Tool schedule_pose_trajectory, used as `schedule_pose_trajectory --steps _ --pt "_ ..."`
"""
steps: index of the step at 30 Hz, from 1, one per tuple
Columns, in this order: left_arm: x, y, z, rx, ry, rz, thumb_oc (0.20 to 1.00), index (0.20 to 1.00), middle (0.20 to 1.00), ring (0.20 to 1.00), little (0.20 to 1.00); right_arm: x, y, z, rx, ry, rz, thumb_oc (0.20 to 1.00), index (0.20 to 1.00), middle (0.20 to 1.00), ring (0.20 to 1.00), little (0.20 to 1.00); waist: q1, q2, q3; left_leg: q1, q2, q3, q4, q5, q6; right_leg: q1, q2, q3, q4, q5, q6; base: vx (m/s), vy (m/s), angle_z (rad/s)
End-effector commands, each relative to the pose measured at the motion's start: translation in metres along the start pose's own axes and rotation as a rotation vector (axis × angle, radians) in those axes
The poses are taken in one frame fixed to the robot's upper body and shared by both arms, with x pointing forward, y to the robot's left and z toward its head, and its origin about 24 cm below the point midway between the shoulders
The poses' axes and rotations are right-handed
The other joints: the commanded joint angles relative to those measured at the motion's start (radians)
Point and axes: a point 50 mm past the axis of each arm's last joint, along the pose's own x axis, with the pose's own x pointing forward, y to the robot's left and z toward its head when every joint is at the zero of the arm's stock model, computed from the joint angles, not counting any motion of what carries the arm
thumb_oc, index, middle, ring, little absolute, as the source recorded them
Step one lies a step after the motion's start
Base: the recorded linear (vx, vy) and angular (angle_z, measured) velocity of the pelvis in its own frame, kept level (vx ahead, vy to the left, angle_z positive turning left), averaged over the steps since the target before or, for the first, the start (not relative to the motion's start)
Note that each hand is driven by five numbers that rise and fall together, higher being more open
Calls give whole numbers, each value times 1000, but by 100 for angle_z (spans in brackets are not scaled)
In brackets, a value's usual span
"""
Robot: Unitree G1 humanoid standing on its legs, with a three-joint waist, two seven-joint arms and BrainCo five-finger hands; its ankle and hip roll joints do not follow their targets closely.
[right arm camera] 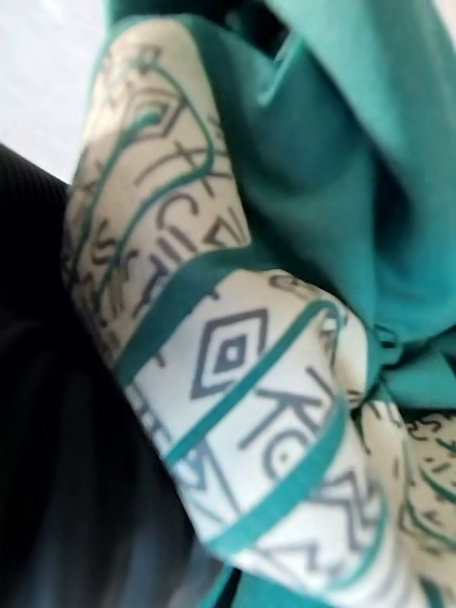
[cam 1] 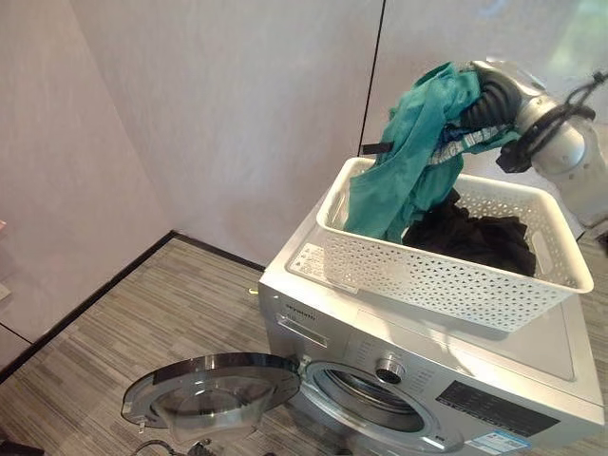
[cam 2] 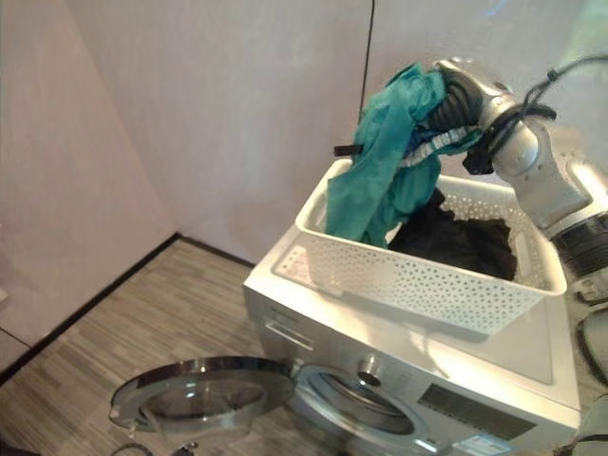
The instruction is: Grab the laundry basket,head to the washer,open it,put in the laundry and shut it.
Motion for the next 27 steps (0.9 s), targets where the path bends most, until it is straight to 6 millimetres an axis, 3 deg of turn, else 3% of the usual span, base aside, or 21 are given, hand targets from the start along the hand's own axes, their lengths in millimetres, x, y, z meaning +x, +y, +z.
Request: schedule_pose_trajectory --steps 1,9,14,18,25,27 --pt "1 55 1 3 -11 137 1000 1000 1000 1000 1000 5 -26 -6 74 36 -66 200 200 200 200 200 26 -94 99 0 -20 -108 68 -110 6 21 -27 107 93 -93 62 -3 20 -13" --pt "-1 45 -17 21 49 103 1000 1000 1000 1000 1000 6 -23 -5 66 36 -45 200 200 200 200 200 29 -100 85 13 -18 -110 74 -118 6 43 -24 107 70 -95 60 4 3 -3" --pt "-2 41 -23 29 79 93 1000 1000 1000 1000 1000 7 -27 2 112 12 -120 200 200 200 200 200 31 -103 83 17 -8 -118 86 -121 1 52 -14 108 79 -115 50 -20 -48 3" --pt "-1 42 -17 43 56 96 1000 1000 1000 1000 1000 5 -38 10 79 -32 -191 200 200 200 200 200 40 -108 96 4 3 -137 102 -107 -13 60 0 99 65 -118 40 -70 -83 5" --pt "1 56 12 83 -45 132 1000 1000 1000 1000 1000 3 -76 21 118 -91 -319 200 200 200 200 200 40 -114 161 -86 33 -177 140 -53 -45 33 28 64 62 -127 15 -130 -94 18" --pt "2 62 28 119 -88 152 1000 1000 1000 1000 1000 -4 -91 21 105 -109 -378 200 200 200 200 200 6 -112 191 -137 35 -110 197 -48 -48 20 4 17 80 -121 15 -169 26 60"
